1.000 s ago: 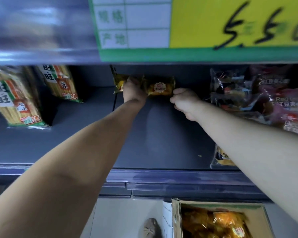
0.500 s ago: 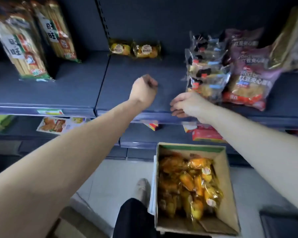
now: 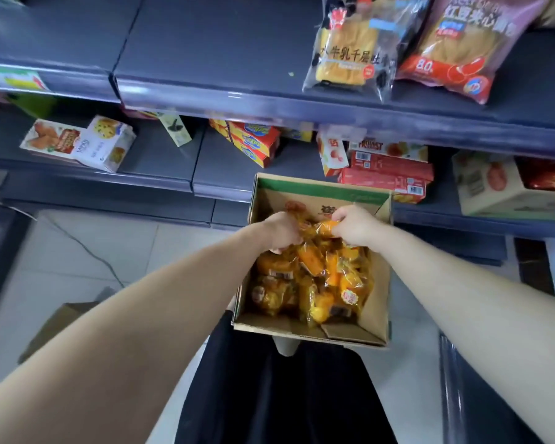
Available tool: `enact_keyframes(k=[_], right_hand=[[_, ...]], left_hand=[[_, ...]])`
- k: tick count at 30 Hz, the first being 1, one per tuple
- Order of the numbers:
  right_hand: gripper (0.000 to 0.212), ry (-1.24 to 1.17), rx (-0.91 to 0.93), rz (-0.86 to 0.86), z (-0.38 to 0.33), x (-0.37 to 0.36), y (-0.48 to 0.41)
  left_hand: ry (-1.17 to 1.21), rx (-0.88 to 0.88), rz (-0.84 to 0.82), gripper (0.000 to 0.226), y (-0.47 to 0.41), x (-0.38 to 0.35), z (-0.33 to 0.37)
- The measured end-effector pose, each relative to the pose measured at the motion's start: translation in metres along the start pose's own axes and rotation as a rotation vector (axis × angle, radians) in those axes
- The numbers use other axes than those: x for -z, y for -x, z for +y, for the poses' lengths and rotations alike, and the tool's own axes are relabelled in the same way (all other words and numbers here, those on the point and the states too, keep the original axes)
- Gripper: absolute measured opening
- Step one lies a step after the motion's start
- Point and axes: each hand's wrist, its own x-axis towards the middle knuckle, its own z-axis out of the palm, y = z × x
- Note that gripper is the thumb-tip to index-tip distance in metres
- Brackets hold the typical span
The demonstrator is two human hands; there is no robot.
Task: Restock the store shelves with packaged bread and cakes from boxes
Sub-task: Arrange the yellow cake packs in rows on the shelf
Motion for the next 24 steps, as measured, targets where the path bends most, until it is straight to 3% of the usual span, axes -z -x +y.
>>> enact_keyframes(k=[4, 7, 10, 12, 16, 19, 21, 24], right_hand=[[0.051, 0.005, -0.108, 0.090, 0.029, -0.010, -0.027], [0.051, -0.029, -0.149, 0.056, 0.040, -0.013, -0.042], [0.054, -0.134, -0.168, -0.010, 0.050, -0.019, -0.051], [0.057, -0.116, -0.162, 0.058, 0.054, -0.020, -0.054], [0.034, 0.007, -0.140, 0.189, 0.051, -0.021, -0.053], [0.019, 0.055, -0.168, 0.253, 0.041, -0.016, -0.042], [0.018, 0.087, -0.159, 0.247, 0.032, -0.002, -0.033], [0.024, 0.075, -0.079, 0.144, 0.017, 0.033, -0.015]], left_hand=[[0.210, 0.169, -0.006, 0.029, -0.022, -0.024, -0.002], [0.306, 0.255, -0.047, 0.040, -0.033, -0.035, -0.001], [0.289, 0.226, -0.049, 0.035, -0.040, -0.039, 0.001], [0.238, 0.206, -0.001, 0.028, -0.040, -0.039, 0.003], [0.237, 0.179, 0.051, 0.027, -0.033, -0.029, 0.011], [0.243, 0.163, 0.057, 0.040, -0.019, -0.010, 0.023], [0.233, 0.146, 0.066, 0.047, -0.004, 0.006, 0.034], [0.161, 0.098, 0.078, 0.040, 0.023, 0.028, 0.050]])
